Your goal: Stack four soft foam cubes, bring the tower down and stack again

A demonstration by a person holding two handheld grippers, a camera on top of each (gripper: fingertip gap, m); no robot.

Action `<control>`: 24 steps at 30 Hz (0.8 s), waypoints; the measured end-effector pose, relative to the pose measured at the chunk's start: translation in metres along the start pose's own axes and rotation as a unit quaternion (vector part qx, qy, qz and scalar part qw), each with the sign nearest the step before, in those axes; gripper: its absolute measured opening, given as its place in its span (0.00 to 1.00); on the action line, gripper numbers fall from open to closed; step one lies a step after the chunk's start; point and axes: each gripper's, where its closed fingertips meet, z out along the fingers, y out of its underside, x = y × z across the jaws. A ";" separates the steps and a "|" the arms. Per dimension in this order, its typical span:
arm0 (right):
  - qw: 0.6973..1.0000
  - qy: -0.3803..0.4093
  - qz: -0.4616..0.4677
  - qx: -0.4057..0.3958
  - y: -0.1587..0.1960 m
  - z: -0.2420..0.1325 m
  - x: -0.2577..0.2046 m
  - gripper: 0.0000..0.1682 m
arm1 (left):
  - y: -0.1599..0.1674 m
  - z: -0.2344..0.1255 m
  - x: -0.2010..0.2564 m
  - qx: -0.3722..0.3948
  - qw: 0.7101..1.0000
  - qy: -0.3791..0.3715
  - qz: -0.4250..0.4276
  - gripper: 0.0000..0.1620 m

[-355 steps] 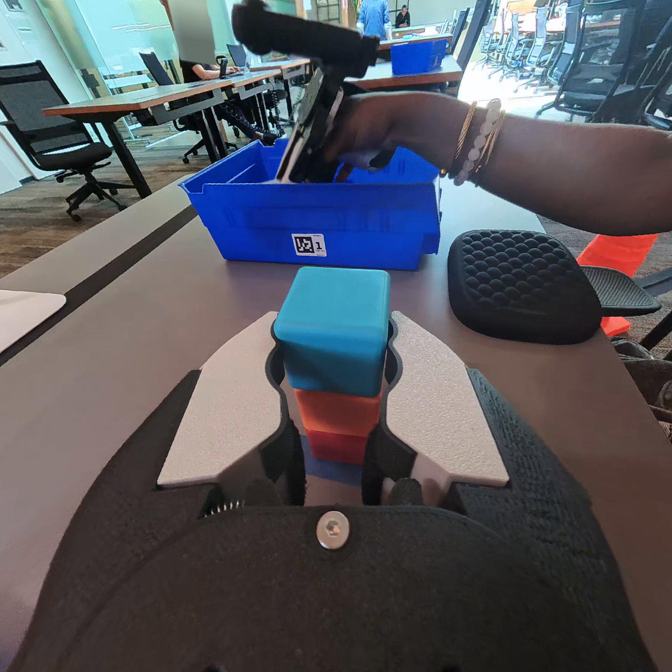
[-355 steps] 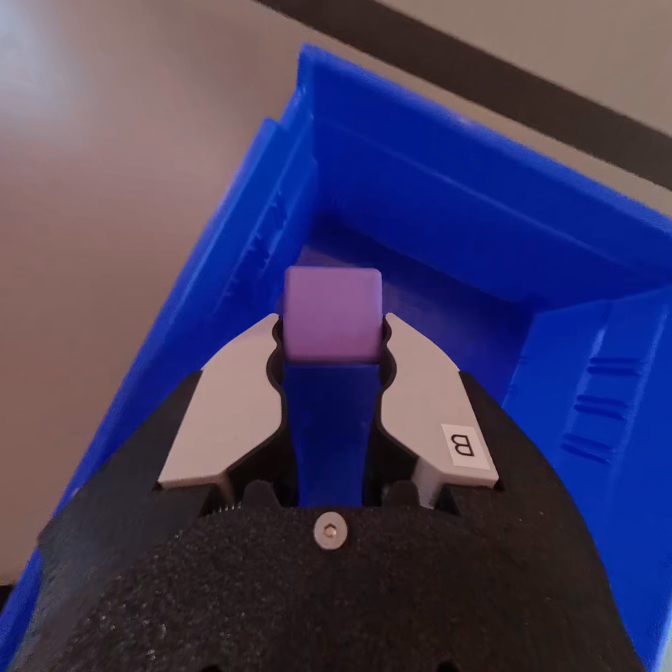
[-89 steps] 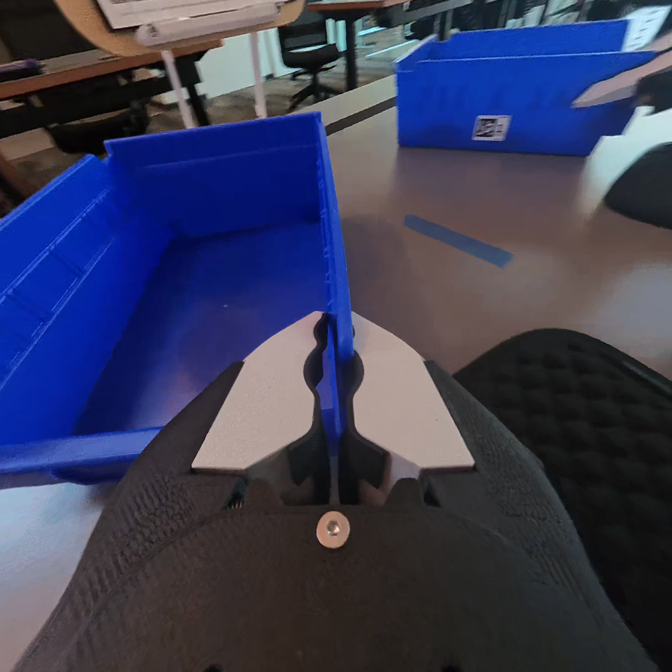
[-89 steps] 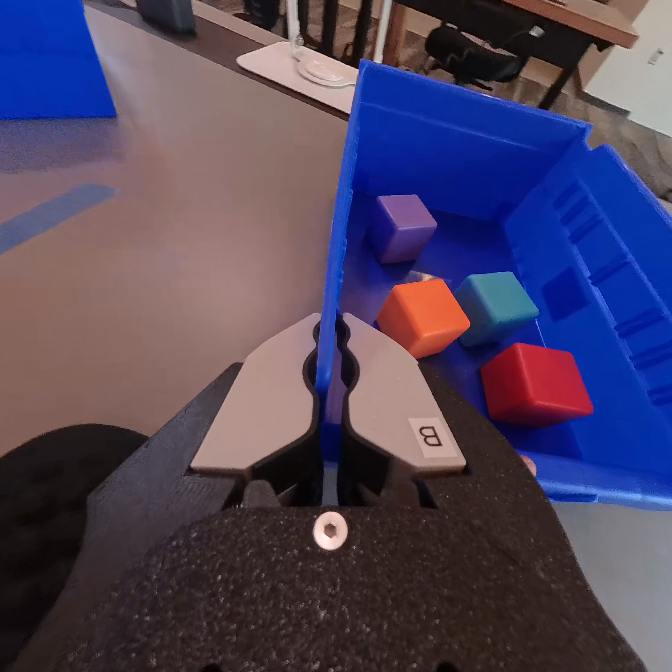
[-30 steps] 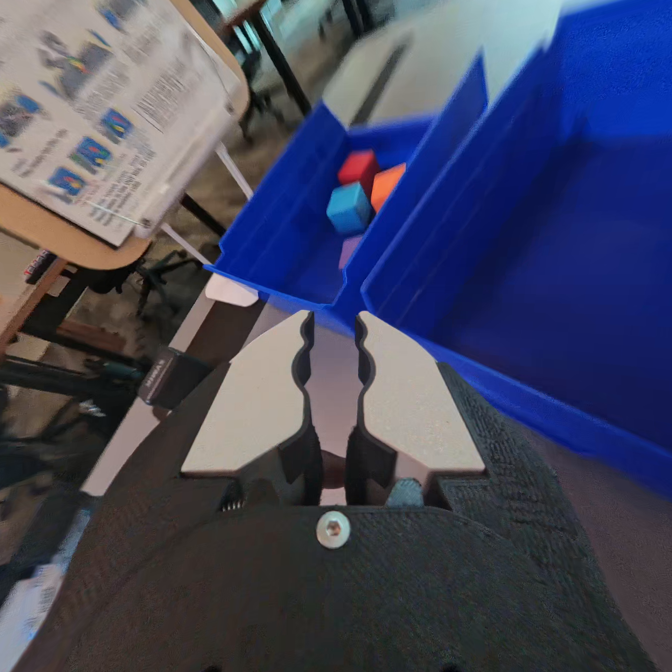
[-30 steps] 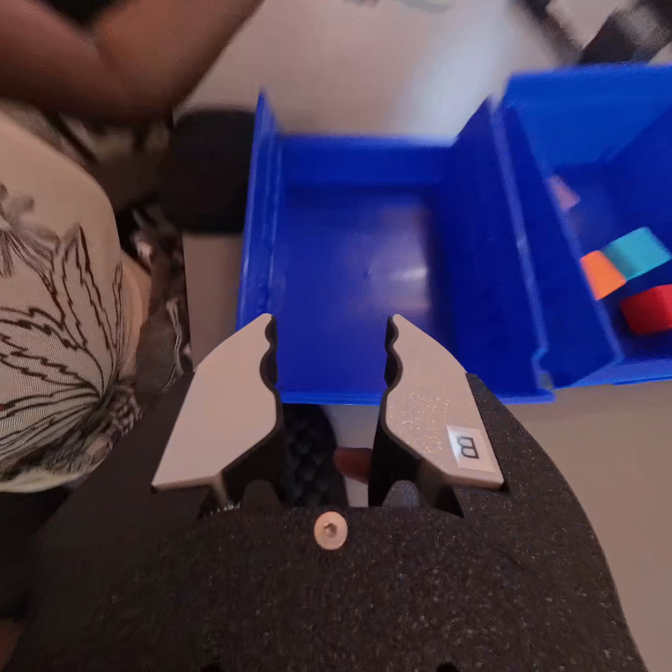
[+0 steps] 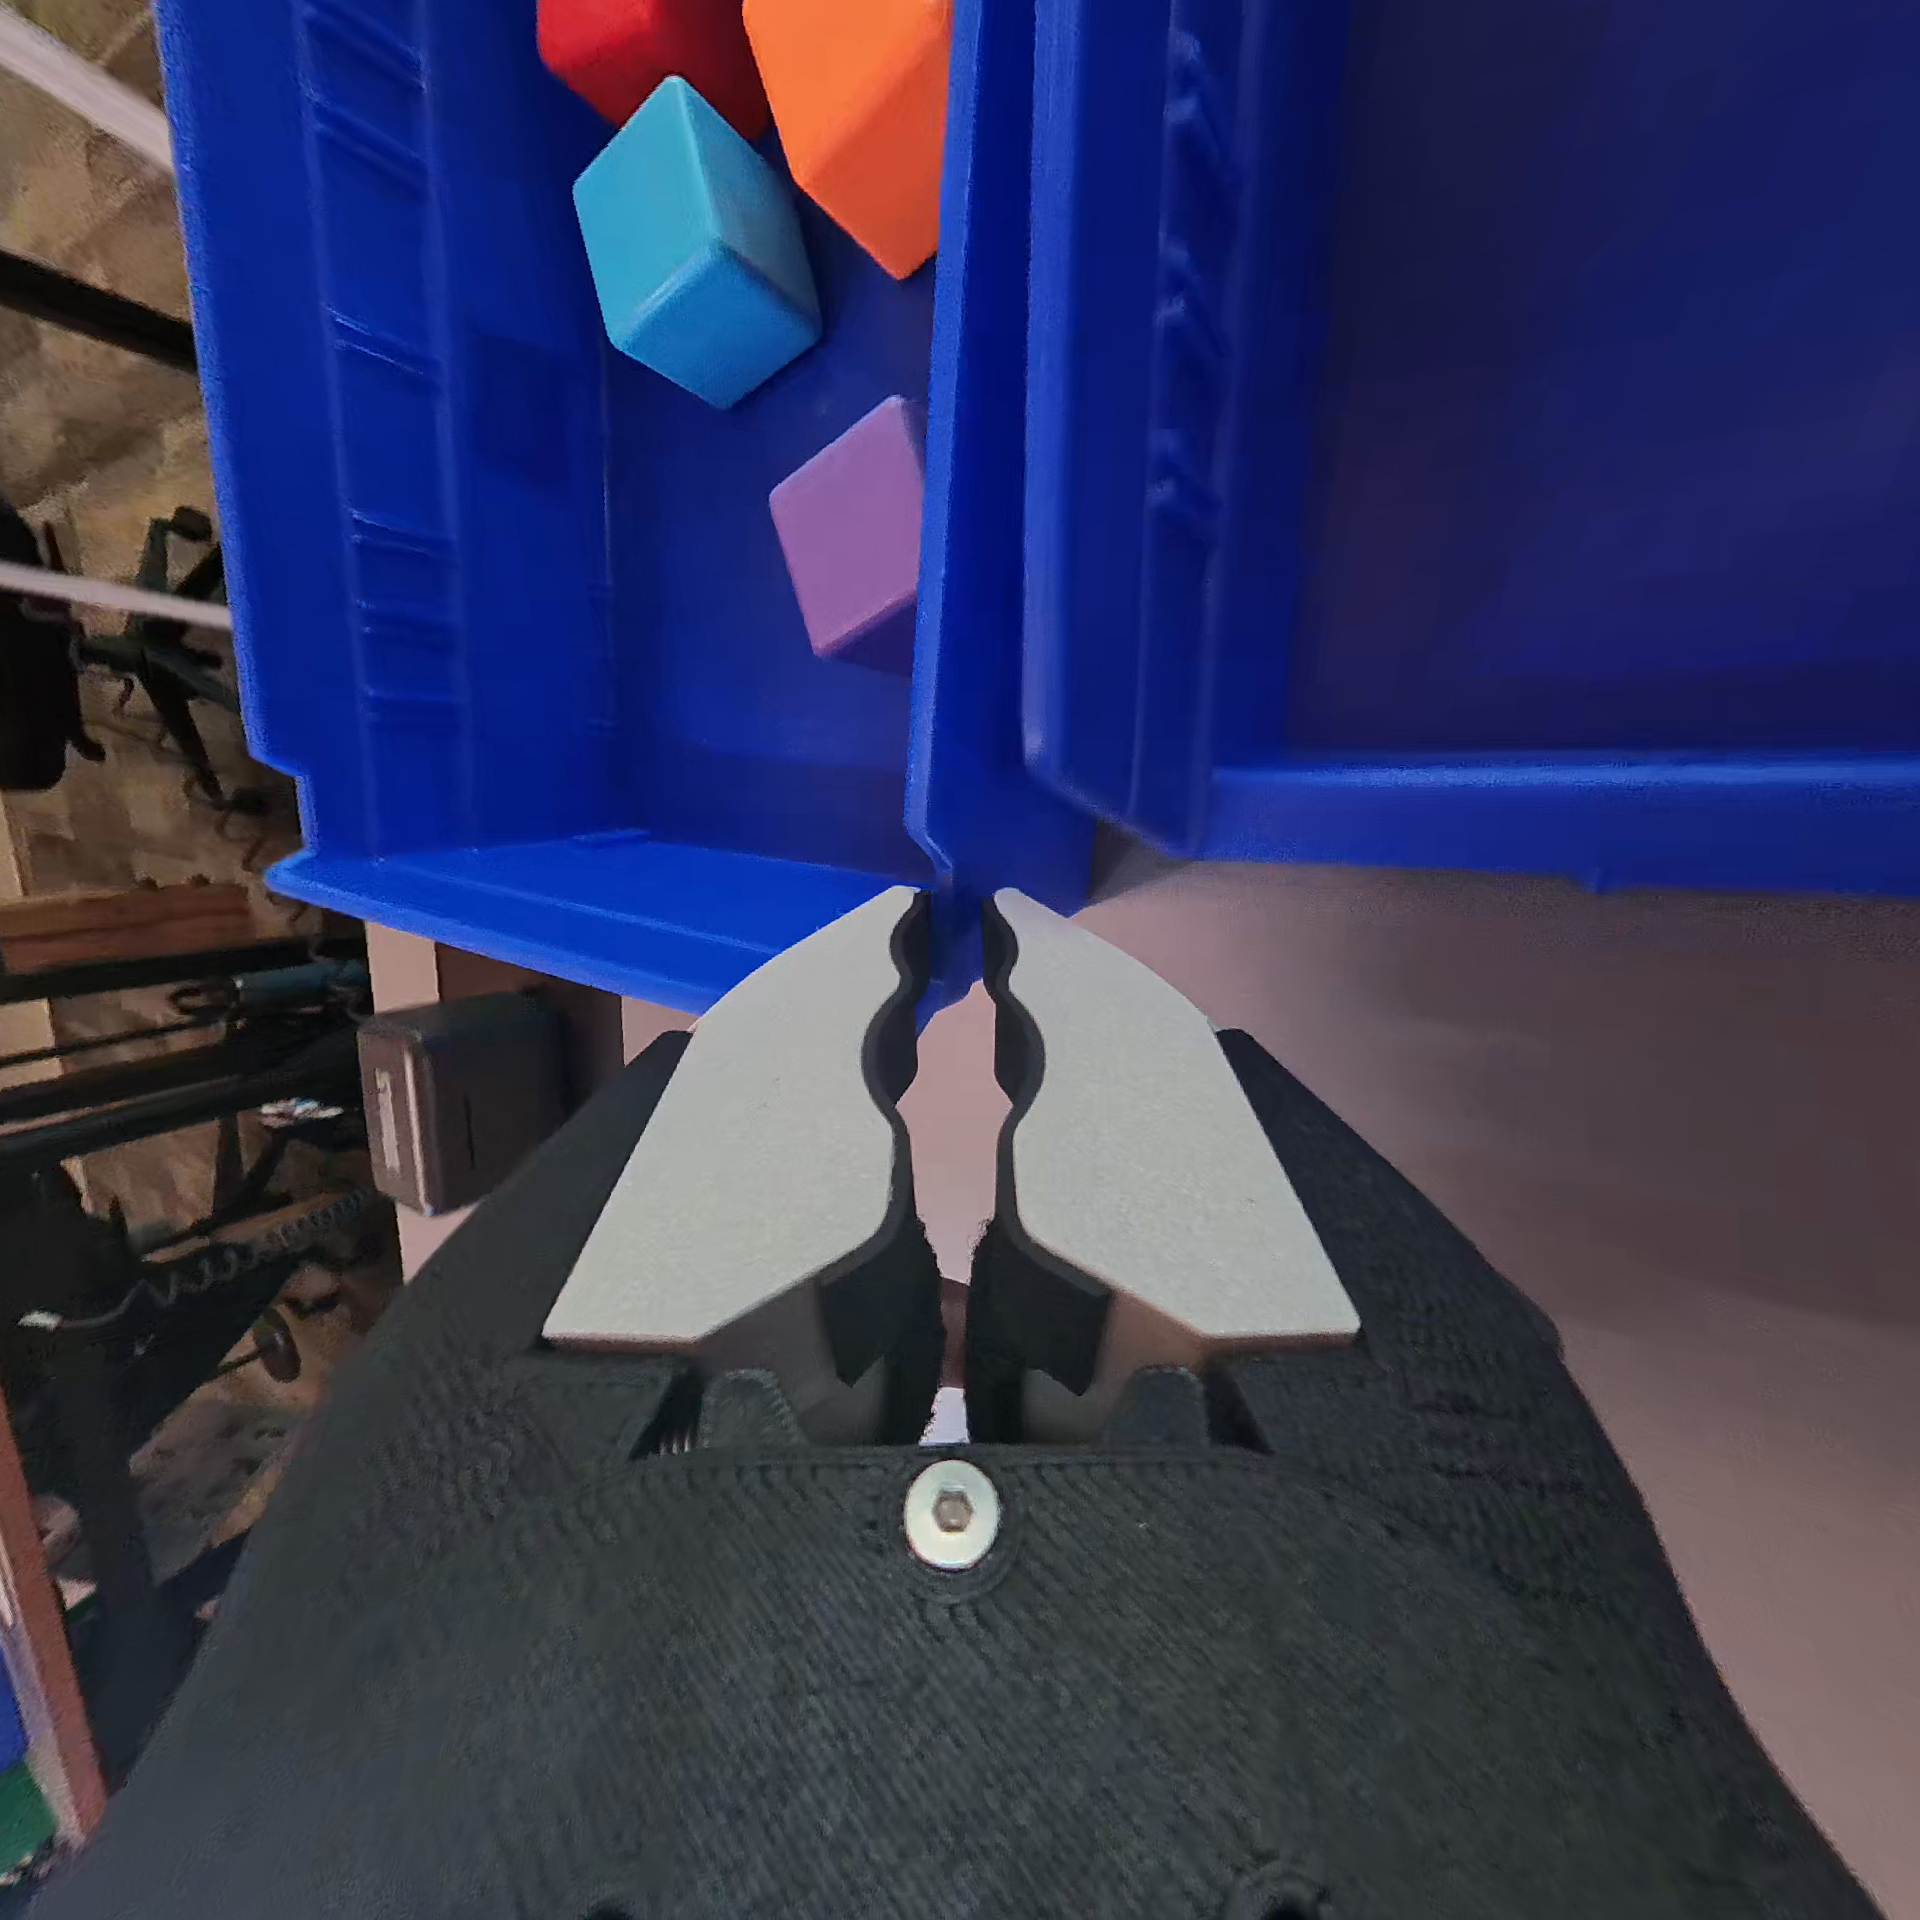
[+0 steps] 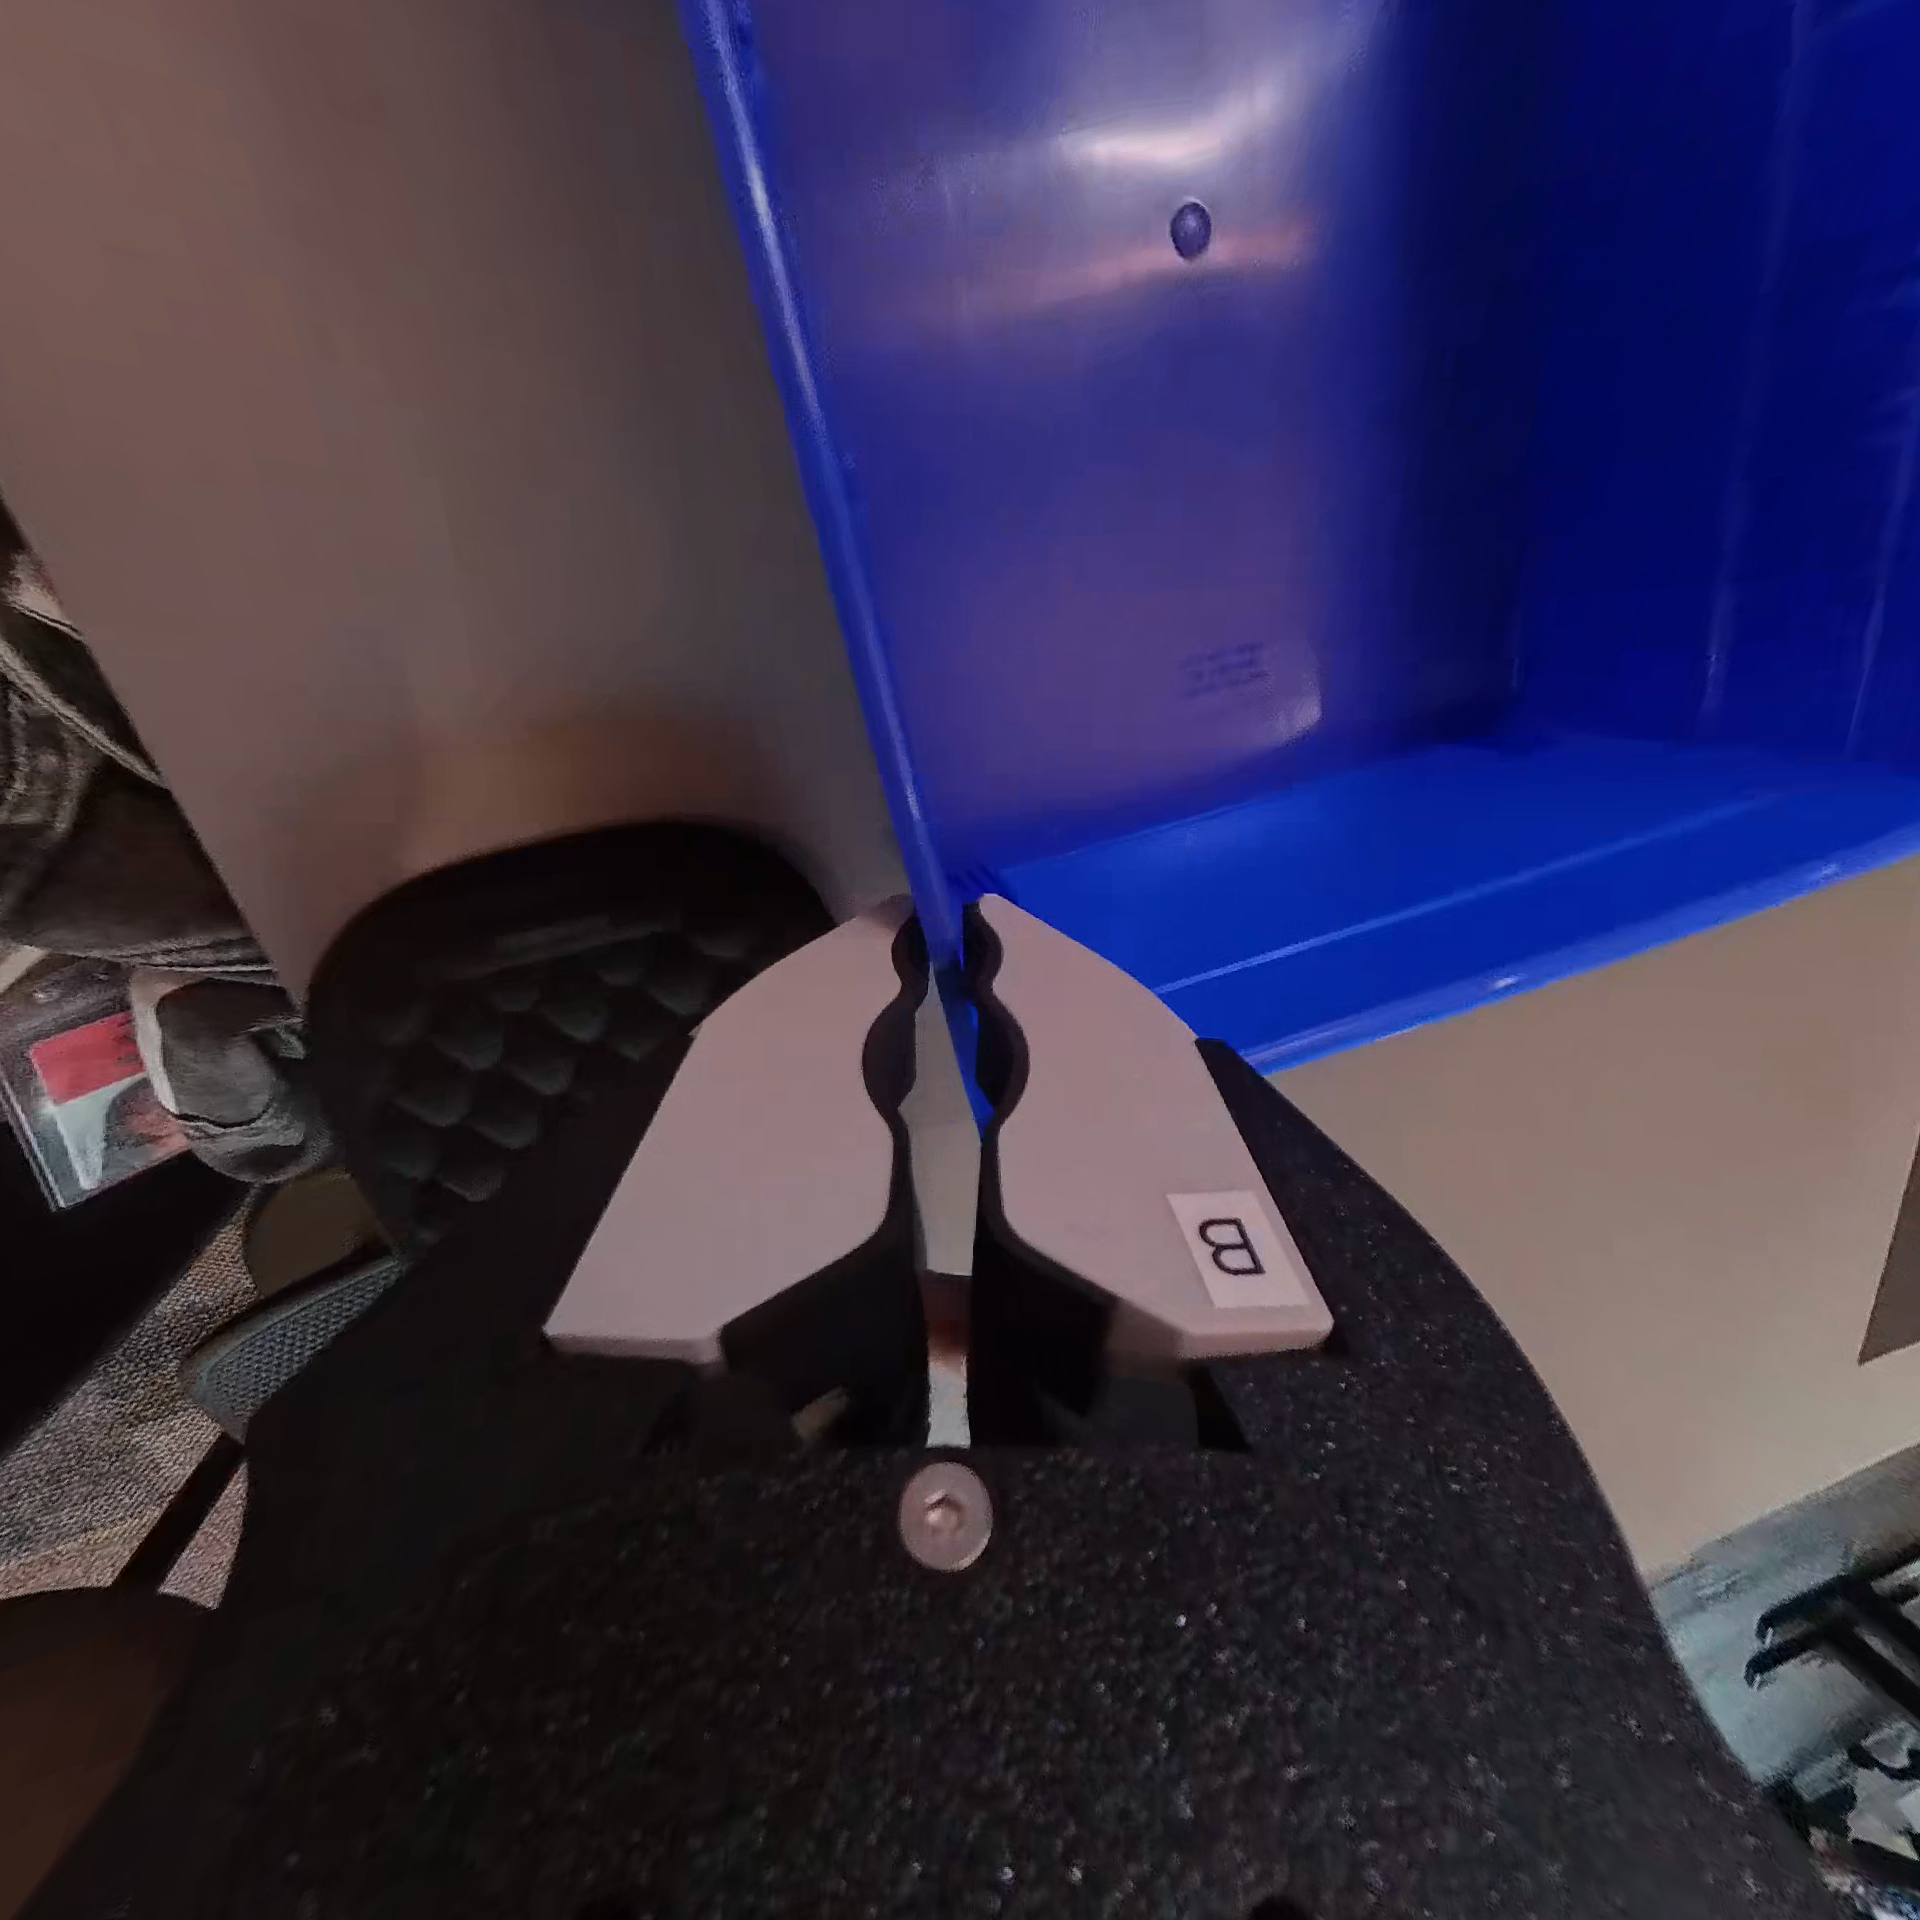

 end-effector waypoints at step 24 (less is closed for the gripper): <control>0.962 0.185 0.172 -0.105 0.231 -0.028 0.146 0.13 | 0.182 -0.104 0.038 -0.075 0.991 -0.105 -0.037 0.10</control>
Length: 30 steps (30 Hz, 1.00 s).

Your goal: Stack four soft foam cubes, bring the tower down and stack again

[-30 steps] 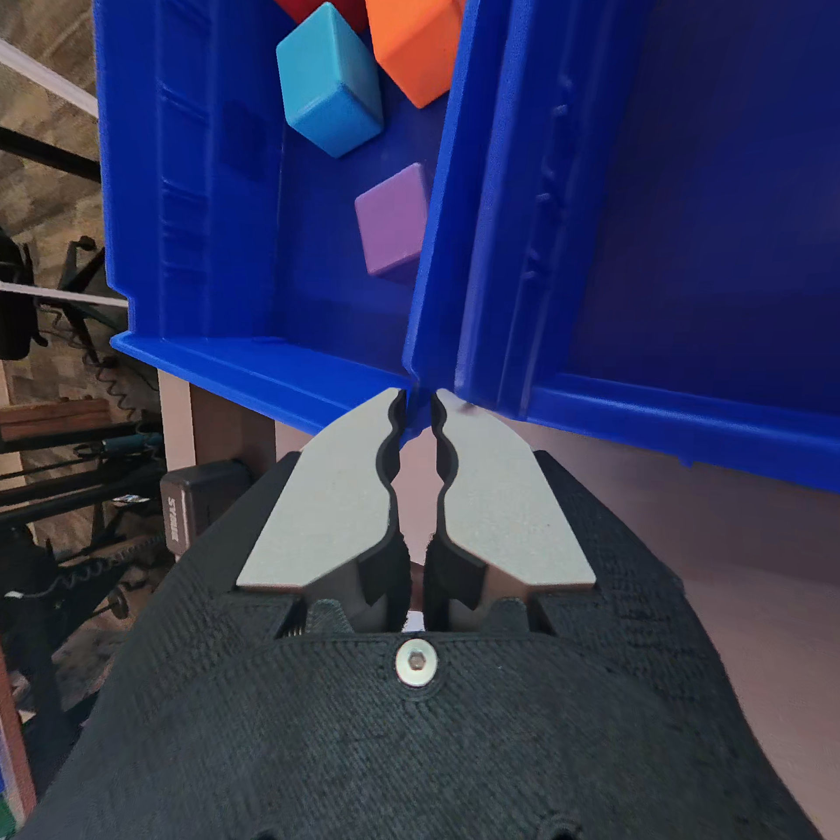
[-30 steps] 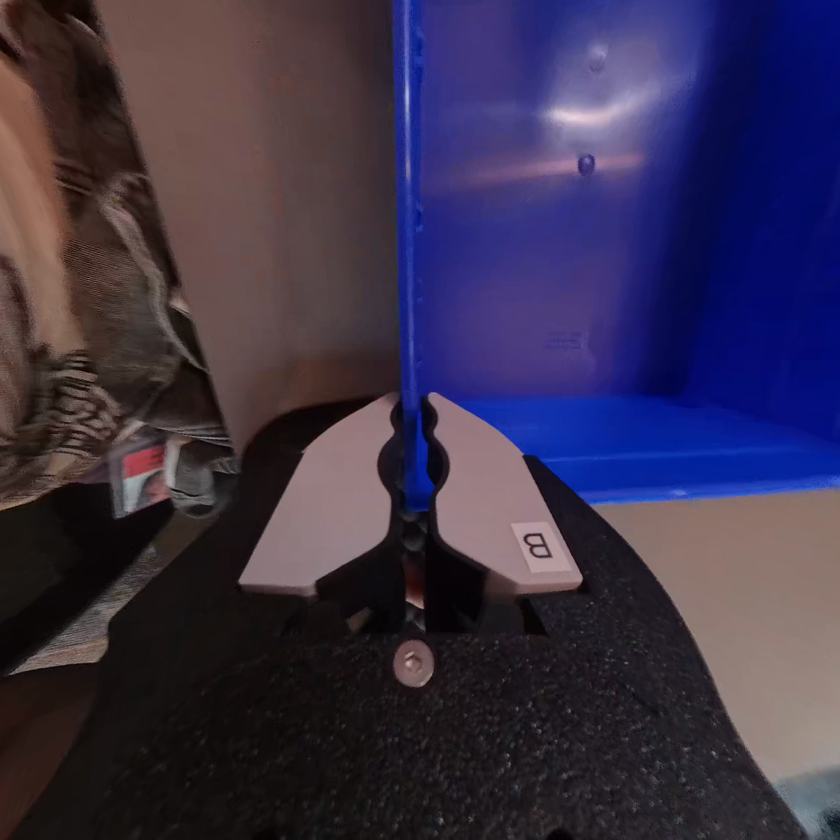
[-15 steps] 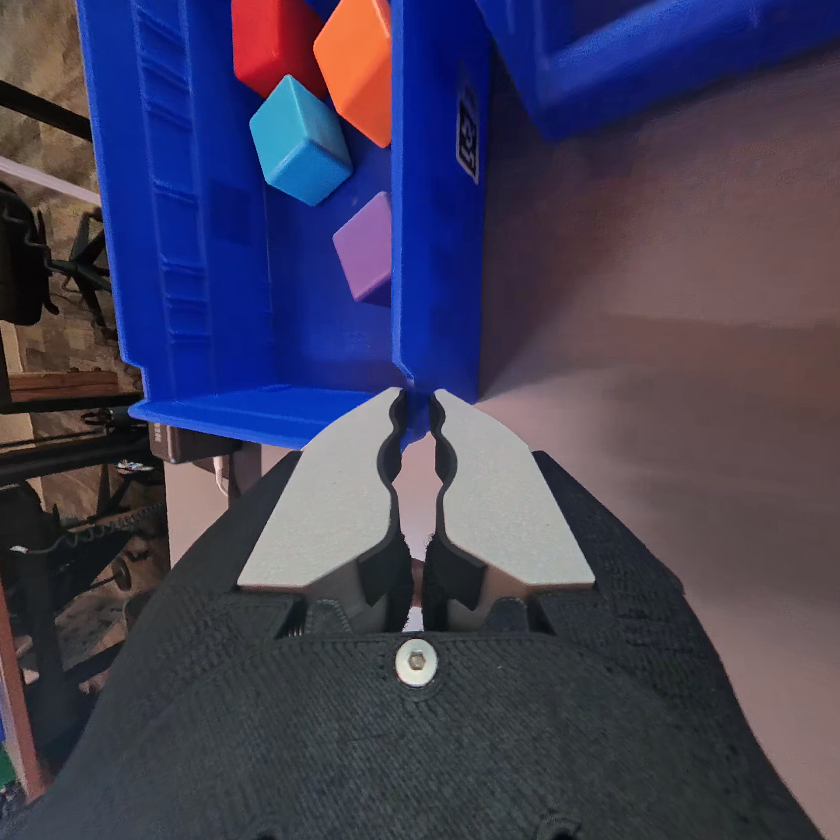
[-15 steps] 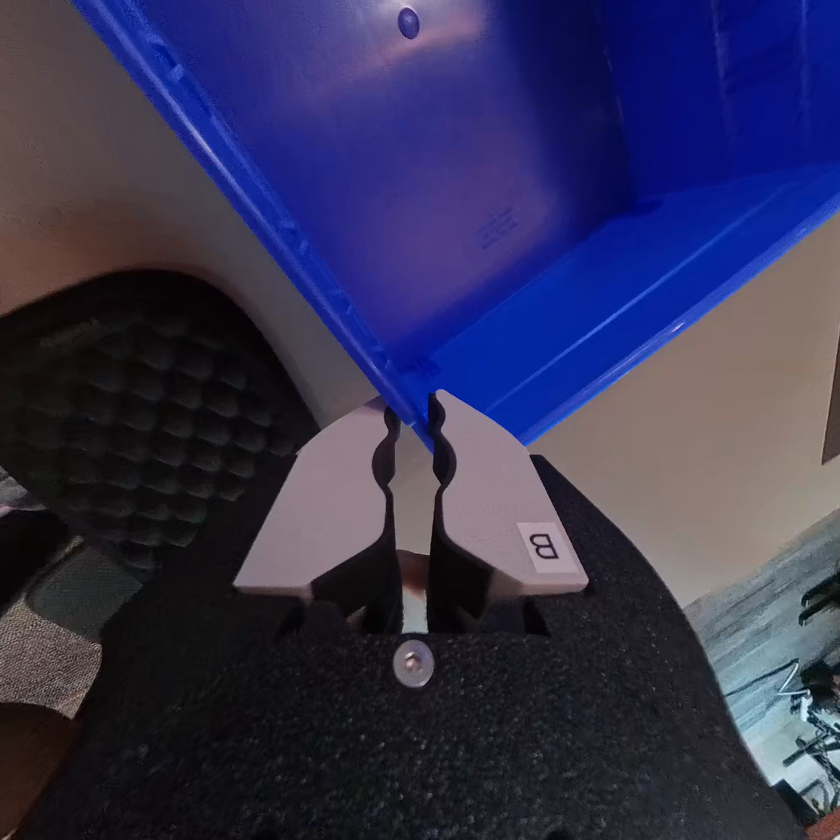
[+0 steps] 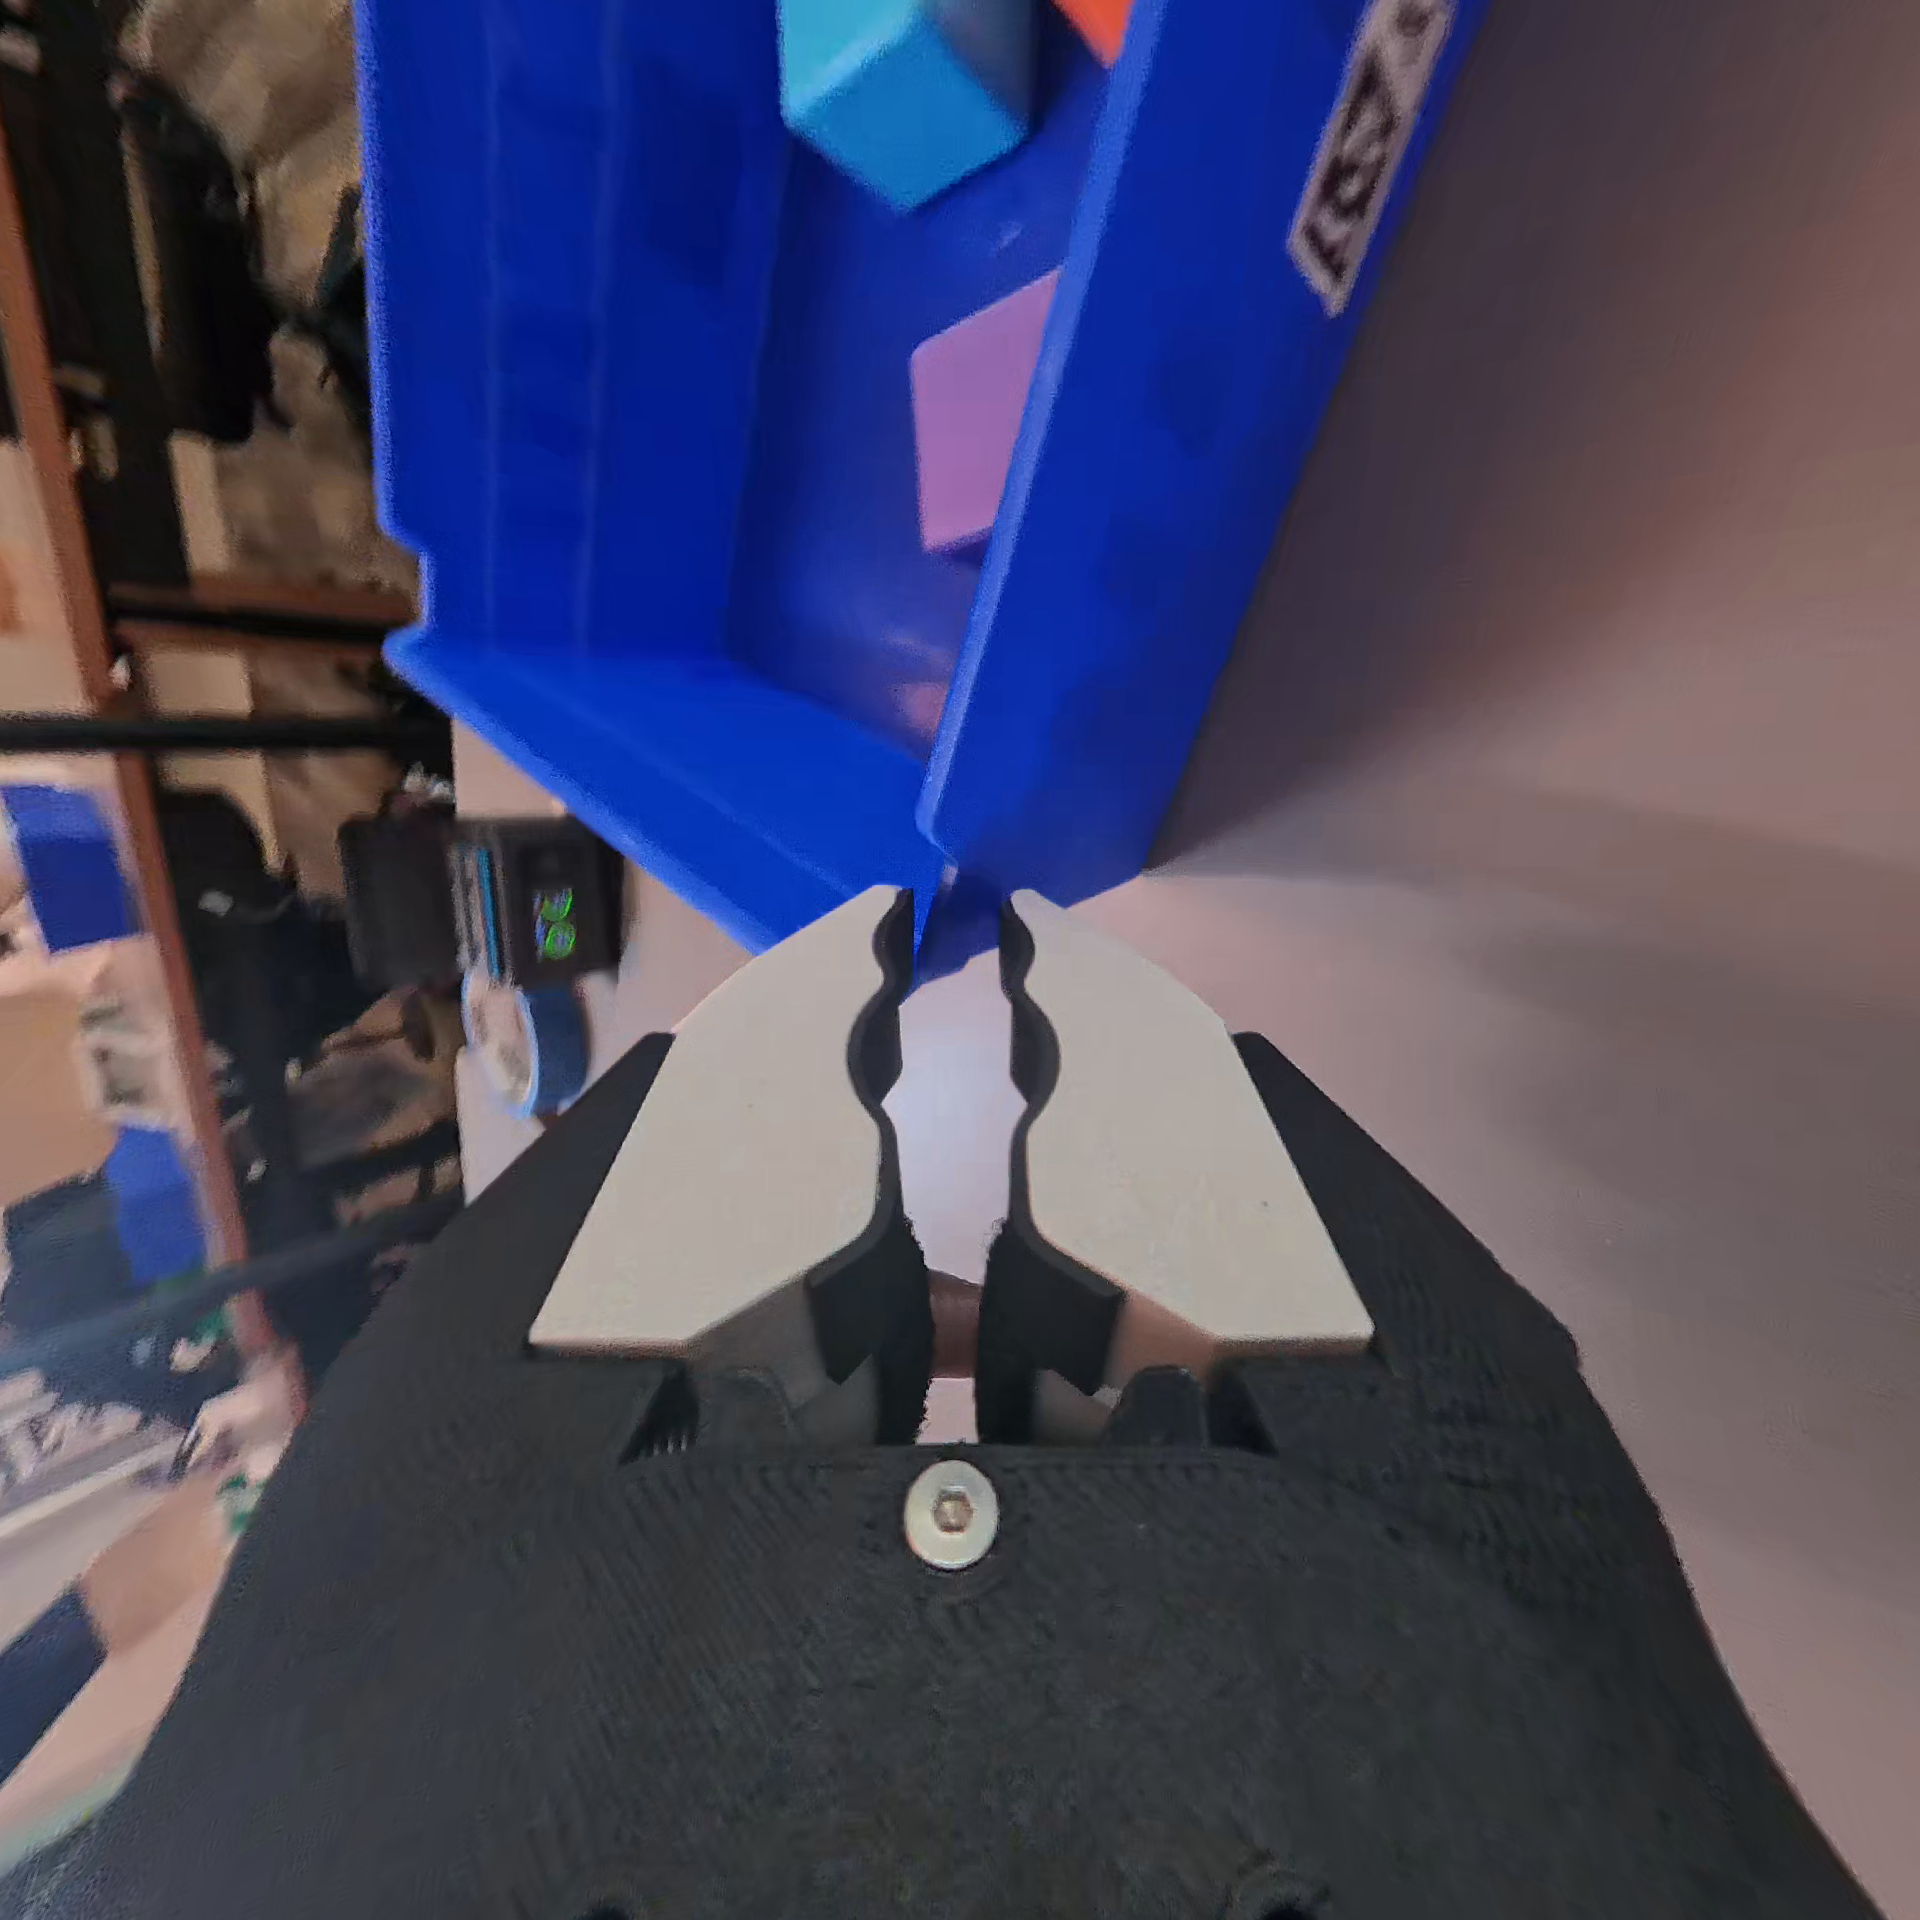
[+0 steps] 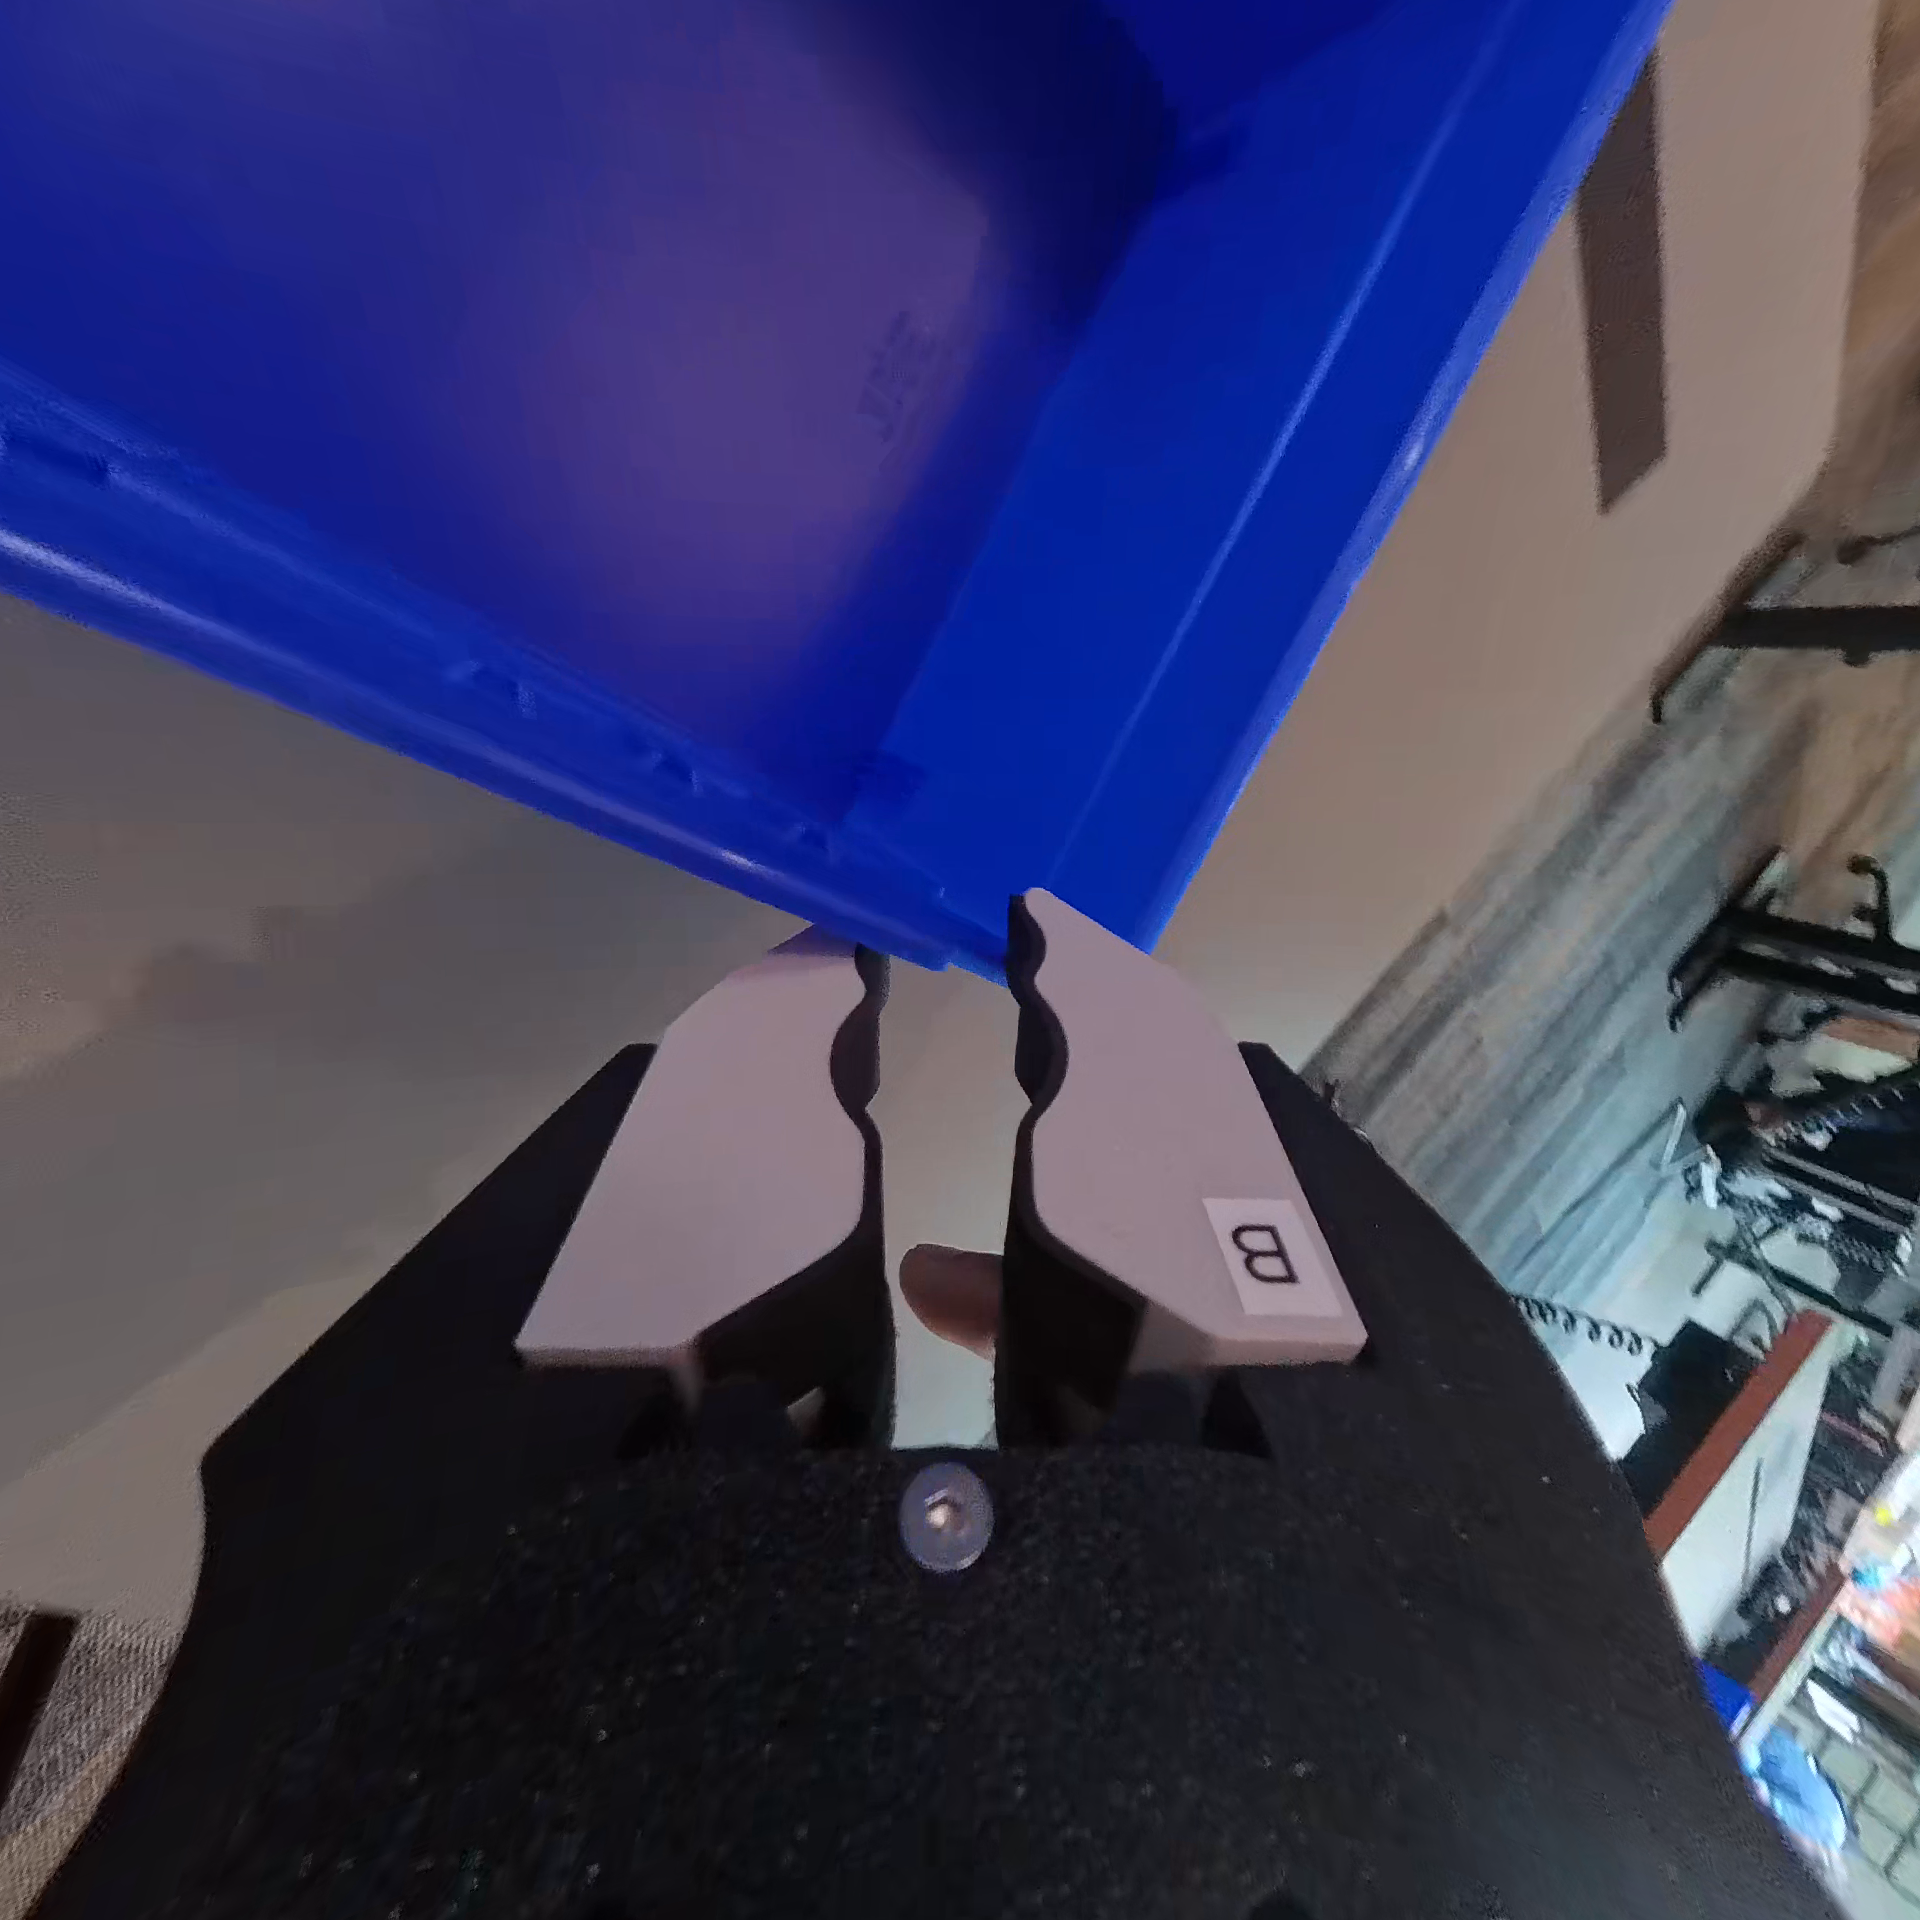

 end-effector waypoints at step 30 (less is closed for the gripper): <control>0.966 -0.165 0.194 0.040 -0.240 0.007 -0.128 0.47 | -0.230 0.103 0.045 -0.193 0.927 0.115 -0.300 0.33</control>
